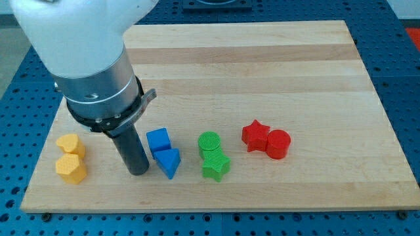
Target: Nudge the green star along with green circle a bit up
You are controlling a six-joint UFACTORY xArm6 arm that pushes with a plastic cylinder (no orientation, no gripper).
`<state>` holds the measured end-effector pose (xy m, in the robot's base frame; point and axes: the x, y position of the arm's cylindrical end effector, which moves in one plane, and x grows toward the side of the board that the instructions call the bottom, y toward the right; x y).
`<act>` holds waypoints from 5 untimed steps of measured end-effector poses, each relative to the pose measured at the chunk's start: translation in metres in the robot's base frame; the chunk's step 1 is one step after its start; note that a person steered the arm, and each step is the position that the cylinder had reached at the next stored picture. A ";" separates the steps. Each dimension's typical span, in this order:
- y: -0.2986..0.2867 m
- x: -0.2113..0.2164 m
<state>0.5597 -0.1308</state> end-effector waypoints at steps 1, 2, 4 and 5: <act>0.000 -0.030; 0.012 -0.091; 0.064 -0.171; 0.076 -0.171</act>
<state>0.3885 -0.0550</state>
